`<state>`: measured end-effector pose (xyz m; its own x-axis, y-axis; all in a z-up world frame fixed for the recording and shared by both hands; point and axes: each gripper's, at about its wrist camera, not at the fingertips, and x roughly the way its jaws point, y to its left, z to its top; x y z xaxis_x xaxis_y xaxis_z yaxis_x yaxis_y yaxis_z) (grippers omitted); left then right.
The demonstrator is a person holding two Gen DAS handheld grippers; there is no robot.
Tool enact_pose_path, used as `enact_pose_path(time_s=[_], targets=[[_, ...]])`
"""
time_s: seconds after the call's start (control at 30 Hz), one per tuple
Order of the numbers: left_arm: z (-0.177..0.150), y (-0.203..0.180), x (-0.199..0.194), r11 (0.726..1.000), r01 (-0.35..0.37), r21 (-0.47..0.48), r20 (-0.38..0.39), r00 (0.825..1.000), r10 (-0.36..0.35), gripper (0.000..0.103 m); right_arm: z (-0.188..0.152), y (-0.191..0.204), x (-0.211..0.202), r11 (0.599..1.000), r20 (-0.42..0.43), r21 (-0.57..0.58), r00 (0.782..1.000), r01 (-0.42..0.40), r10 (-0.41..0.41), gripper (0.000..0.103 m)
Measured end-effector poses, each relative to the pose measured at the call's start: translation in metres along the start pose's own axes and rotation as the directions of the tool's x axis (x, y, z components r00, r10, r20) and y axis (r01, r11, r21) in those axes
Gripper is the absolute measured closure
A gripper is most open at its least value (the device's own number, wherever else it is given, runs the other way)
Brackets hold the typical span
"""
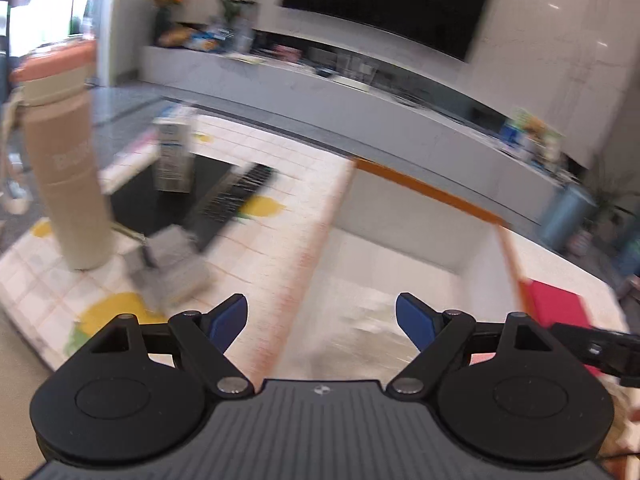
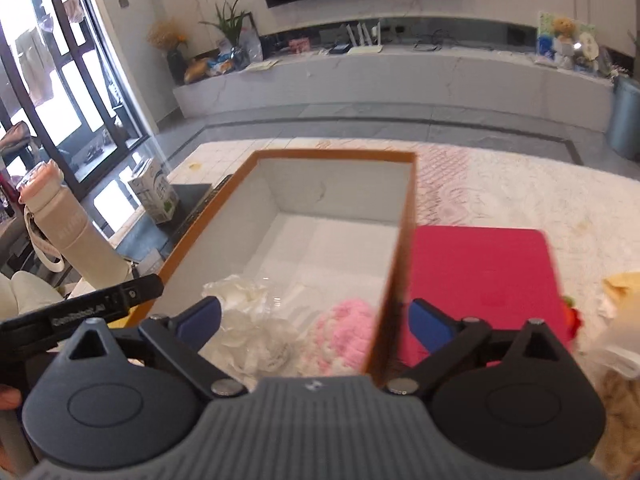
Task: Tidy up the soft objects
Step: 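Move both open tools back over the table items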
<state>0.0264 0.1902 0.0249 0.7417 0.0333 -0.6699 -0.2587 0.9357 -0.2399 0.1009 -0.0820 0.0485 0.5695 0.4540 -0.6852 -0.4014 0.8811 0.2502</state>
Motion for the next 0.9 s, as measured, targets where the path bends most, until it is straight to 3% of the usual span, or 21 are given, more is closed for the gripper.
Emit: enact_pose_path(time_s=[0.07,0.23,0.43,0.6,0.73,0.9], targets=[[-0.001,-0.018,-0.009,0.997,0.066,0.044,-0.002,0.998,-0.066,0.004,-0.004,-0.008,-0.015,1.0,0.012,-0.007,1.0,0.016,-0.016,0.005],[-0.012,-0.085,-0.029,0.97,0.155,0.189,-0.003,0.988,-0.157,0.004,-0.015,-0.037,-0.057,0.998,0.028,-0.007,0.998,0.06,-0.06,0.005],[-0.041,-0.168,-0.029,0.903,0.257,0.345,-0.099,0.967,-0.237,0.007,-0.04,-0.088,-0.109,0.989,0.014,-0.001,0.989,0.15,-0.15,0.005],[-0.065,-0.218,-0.019,0.839,0.365,0.404,-0.191,0.93,-0.313,0.007,-0.067,-0.145,-0.146,0.97,-0.046,0.072,0.973,0.23,-0.228,0.005],[-0.087,-0.25,-0.001,0.812,0.385,0.438,-0.27,0.918,-0.289,0.007,-0.087,-0.193,-0.158,0.94,-0.132,0.131,0.945,0.315,-0.299,0.005],[-0.112,-0.256,0.016,0.814,0.362,0.455,-0.324,0.918,-0.227,0.007,-0.116,-0.235,-0.133,0.913,-0.29,0.124,0.894,0.389,-0.341,0.005]])
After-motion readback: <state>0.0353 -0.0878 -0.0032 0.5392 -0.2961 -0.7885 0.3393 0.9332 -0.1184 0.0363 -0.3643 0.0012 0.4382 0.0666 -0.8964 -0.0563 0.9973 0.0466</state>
